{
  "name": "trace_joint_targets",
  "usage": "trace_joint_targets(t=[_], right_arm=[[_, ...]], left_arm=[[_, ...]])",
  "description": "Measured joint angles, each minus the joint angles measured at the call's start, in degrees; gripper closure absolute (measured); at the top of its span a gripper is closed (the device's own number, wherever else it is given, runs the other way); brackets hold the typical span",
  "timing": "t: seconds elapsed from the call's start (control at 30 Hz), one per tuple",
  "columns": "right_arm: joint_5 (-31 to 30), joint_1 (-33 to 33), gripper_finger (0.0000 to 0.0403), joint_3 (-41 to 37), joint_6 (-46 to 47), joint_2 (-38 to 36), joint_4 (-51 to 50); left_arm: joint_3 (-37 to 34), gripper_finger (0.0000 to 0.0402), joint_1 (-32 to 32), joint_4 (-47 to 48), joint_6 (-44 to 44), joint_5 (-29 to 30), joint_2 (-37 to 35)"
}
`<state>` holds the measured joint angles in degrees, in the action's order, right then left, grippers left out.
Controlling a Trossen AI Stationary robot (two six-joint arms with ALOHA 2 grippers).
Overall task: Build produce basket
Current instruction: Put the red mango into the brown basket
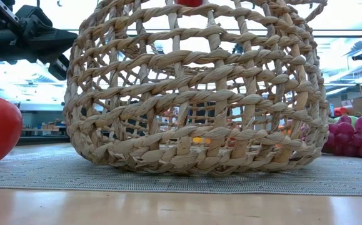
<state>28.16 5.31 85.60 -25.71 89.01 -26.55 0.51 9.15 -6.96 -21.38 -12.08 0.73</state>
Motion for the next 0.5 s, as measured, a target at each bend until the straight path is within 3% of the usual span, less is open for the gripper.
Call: trace_joint_targets(t=[0.17,0.5], right_arm=[[-0.94,1.38,0.0141,-0.08,9.27,0.03,-0.83],[-5.07,-2.54,0.0141,-0.44,7.62,7.26,-5.29]], left_arm=[[-0.02,0.0368,0.0,-0.02,-0.03,0.0,0.0],[0.0,0.0369,0.0,-0.04,0.02,0.02,0.02]])
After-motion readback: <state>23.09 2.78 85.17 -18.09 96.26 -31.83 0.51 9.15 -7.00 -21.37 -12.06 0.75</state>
